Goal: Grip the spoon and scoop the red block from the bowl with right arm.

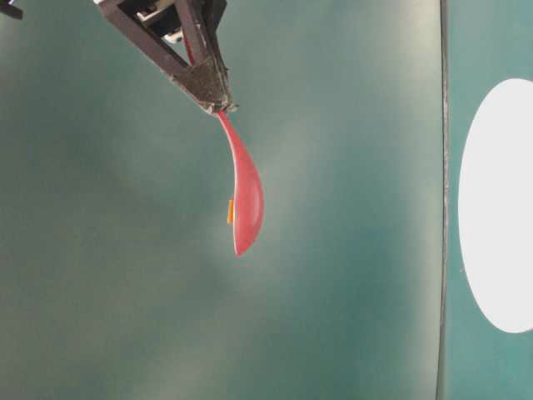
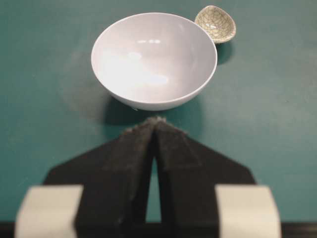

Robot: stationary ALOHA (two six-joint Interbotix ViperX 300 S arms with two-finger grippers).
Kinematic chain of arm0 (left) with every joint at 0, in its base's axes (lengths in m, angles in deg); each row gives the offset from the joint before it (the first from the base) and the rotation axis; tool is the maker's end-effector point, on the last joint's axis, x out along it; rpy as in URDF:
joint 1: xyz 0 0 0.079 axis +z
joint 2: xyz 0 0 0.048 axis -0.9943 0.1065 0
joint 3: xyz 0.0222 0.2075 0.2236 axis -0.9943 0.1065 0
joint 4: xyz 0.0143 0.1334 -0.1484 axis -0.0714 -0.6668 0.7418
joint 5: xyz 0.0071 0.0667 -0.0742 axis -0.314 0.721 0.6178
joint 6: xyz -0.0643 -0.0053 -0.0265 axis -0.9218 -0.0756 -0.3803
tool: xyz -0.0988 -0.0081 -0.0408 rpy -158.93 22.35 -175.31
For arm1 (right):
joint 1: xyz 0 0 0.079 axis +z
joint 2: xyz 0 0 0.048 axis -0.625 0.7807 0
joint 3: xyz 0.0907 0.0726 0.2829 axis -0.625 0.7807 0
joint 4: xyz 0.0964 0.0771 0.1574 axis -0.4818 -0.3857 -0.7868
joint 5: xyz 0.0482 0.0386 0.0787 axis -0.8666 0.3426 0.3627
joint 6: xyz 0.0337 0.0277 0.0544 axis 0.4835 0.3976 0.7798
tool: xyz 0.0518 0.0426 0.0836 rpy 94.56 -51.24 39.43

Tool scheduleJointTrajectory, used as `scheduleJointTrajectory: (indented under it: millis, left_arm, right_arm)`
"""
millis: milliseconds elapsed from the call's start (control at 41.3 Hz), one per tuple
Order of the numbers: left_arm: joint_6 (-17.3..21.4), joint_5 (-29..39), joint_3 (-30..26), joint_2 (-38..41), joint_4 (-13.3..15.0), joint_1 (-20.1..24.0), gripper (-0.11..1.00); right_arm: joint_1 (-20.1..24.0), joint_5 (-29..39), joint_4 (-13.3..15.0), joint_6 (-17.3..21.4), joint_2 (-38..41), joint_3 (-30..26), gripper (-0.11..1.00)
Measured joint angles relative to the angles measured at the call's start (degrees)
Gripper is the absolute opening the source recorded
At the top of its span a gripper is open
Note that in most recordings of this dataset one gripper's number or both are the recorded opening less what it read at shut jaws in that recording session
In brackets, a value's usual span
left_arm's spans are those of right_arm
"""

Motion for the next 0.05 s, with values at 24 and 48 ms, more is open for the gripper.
scheduleJointTrajectory:
  millis: [24, 48]
  left_arm:
    - [0.00, 0.00, 0.09, 0.00, 0.00, -0.09, 0.00]
    - [0.00, -0.09, 0.09, 0.00, 0.00, -0.09, 0.00]
  right_arm:
    - [0.00, -0.09, 0.00, 0.00, 0.00, 0.00, 0.24]
    - [0.00, 0.00, 0.00, -0.09, 0.09, 0.00, 0.24]
